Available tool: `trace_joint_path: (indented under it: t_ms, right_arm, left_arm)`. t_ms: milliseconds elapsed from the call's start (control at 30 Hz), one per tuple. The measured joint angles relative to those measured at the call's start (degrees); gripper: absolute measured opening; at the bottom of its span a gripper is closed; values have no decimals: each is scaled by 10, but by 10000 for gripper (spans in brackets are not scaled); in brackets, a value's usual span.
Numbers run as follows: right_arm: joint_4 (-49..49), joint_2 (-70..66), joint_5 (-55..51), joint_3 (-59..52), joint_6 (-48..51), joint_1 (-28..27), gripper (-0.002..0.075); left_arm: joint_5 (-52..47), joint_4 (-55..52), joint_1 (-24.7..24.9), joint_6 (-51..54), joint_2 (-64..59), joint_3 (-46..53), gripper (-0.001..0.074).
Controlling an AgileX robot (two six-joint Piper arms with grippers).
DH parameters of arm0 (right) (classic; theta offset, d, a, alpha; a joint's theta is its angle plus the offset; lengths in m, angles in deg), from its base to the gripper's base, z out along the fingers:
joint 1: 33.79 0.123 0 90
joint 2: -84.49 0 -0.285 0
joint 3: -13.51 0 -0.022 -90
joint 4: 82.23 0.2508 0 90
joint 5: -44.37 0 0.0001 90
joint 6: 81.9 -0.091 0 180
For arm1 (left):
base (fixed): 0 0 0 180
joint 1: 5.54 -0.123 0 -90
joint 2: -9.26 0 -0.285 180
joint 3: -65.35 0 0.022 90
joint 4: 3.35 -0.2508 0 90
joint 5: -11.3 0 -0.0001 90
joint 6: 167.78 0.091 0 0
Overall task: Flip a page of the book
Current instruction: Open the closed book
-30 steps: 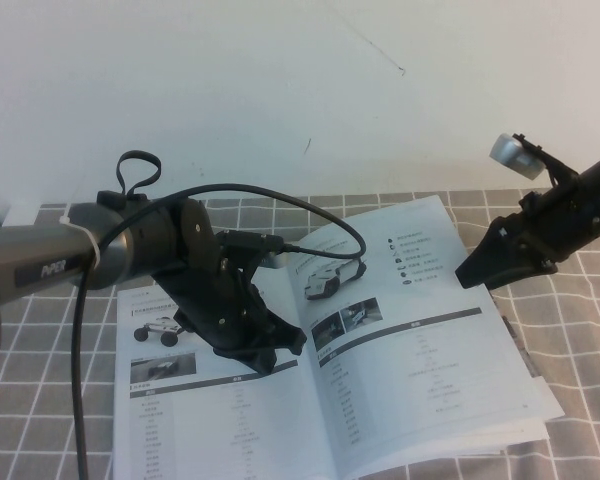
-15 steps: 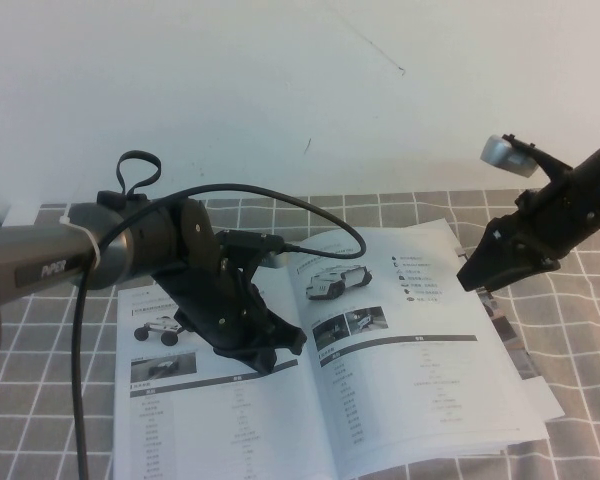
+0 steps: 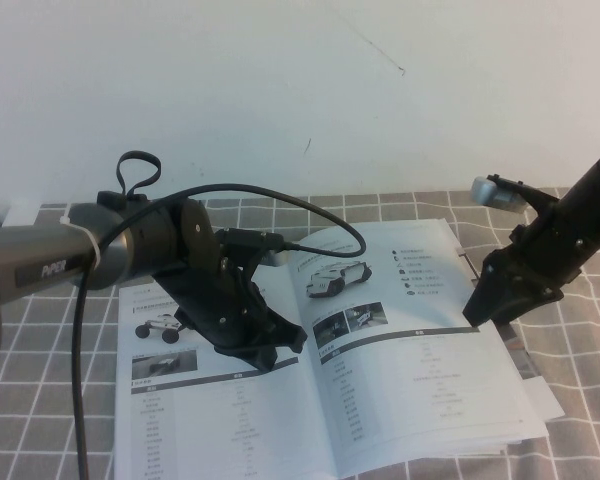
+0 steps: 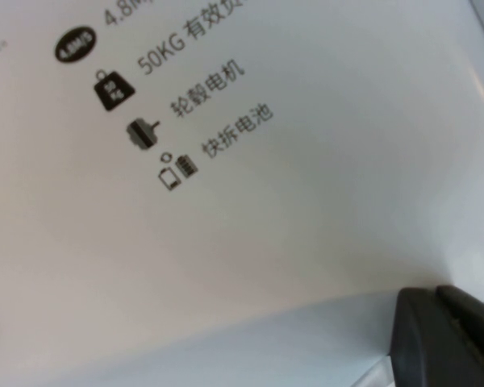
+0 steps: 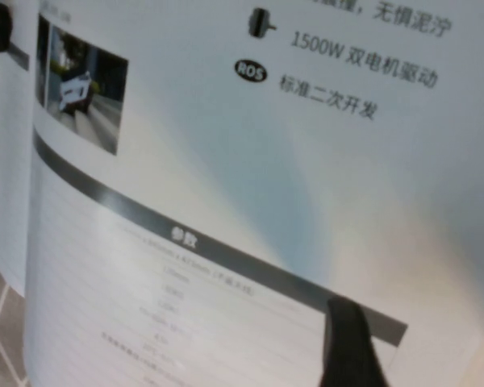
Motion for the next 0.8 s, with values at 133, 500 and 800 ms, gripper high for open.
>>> trace_joint_path:
  t_ms: [133,500,800]
  right_arm:
    - [10,-1,0,-1,0,0,388]
    - [12,-1,0,-1,2,0,388]
    - [20,11,0,-1,5,-19,388]
  left_arm:
    - [0,0,0,1,0,0,-4]
    - [0,1,0,10,0,0,-4]
    - [0,1,0,11,0,0,-4]
